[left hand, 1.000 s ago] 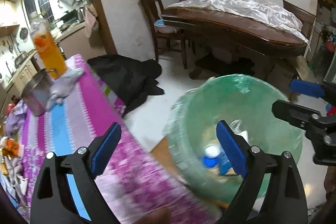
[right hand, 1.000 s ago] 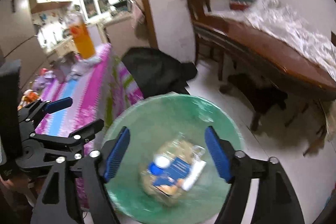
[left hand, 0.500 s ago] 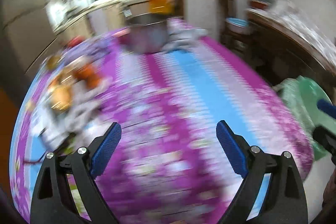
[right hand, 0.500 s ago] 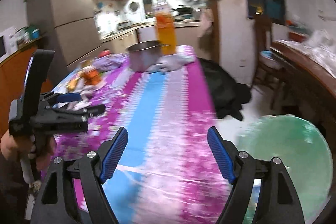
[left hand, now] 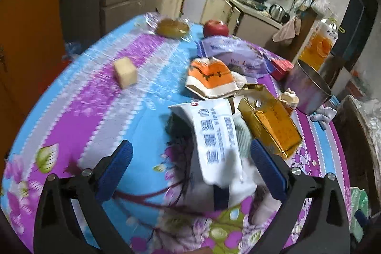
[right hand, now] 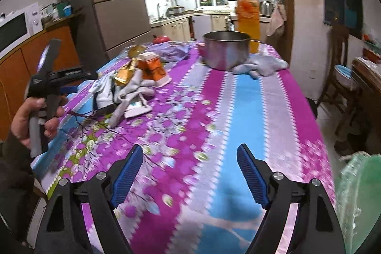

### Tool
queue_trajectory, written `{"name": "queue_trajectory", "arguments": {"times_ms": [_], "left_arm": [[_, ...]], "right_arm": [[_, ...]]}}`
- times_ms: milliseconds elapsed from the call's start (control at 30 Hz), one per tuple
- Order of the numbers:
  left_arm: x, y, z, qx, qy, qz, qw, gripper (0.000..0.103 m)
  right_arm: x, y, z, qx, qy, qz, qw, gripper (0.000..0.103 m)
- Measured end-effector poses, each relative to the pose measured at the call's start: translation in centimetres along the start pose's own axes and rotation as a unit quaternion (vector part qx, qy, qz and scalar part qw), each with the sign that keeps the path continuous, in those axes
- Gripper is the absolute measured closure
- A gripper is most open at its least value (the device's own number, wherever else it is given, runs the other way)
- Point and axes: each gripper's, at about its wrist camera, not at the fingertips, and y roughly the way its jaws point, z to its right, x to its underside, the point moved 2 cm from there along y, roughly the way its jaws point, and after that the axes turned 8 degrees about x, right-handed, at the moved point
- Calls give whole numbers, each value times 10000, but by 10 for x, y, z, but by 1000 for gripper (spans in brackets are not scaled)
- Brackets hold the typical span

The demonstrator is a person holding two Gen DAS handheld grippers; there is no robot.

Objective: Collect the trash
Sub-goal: 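Grasp the white snack bag with the left gripper while the right grasps a glove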

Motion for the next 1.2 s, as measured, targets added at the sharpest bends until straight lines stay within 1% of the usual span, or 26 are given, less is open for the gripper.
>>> {"name": "queue_trajectory", "arguments": {"times_ms": [100,167,200,233,267,300,333,367,400,467,533,667,767,833,933,1000,1100,1200], "left_arm": [[1,20,-1,-99,10,-156,9998,8],[7,26,-7,-47,-64,-273,9996,8],[9,30,-10,-26,-108,-334,9994,11],[13,34,-15,20,-162,-437,9989,30],[16,37,-18,177,-239,-557,9980,44],[18,36,-19,232,-235,-526,9981,45],[20,35,-18,262,-145,-529,9982,60],[21,33,-18,345,-111,-548,9978,62],[22,30,-18,345,-77,-528,9980,63],[23,22,-19,277,17,-423,9987,67],[22,14,-25,253,16,-317,9992,67],[19,5,-37,299,-54,-219,9993,67],[19,1,-44,369,-97,-193,9991,67],[21,2,-46,452,-97,-229,9987,67],[26,4,-46,543,-106,-271,9981,67],[27,7,-45,609,-104,-296,9977,67],[27,8,-41,675,-47,-303,9973,67],[27,8,-39,723,-30,-303,9969,66]], "right_arm": [[-12,15,-19,-195,-70,-51,9998,22],[-20,22,-29,-310,-85,-70,9995,22],[-25,27,-35,-367,-105,-71,9992,22],[-29,30,-40,-408,-125,-71,9991,22],[-34,35,-45,-451,-151,-75,9988,23],[-38,40,-51,-489,-177,-88,9986,28],[-41,45,-56,-554,-205,-124,9982,31],[-44,53,-64,-660,-226,-211,9973,38],[-46,59,-69,-728,-235,-277,9967,43],[-49,71,-84,-801,-319,-354,9957,45],[-56,81,-98,-772,-427,-322,9956,47],[-76,93,-118,-729,-629,-168,9952,58],[-82,97,-131,-640,-881,-154,9939,62],[-78,100,-131,-555,-875,-287,9942,64],[-54,104,-127,-677,-604,-631,9939,65],[-37,113,-133,-796,-492,-880,9917,65],[-31,121,-144,-804,-414,-937,9915,65],[-33,128,-151,-681,-384,-945,9924,65]]}}
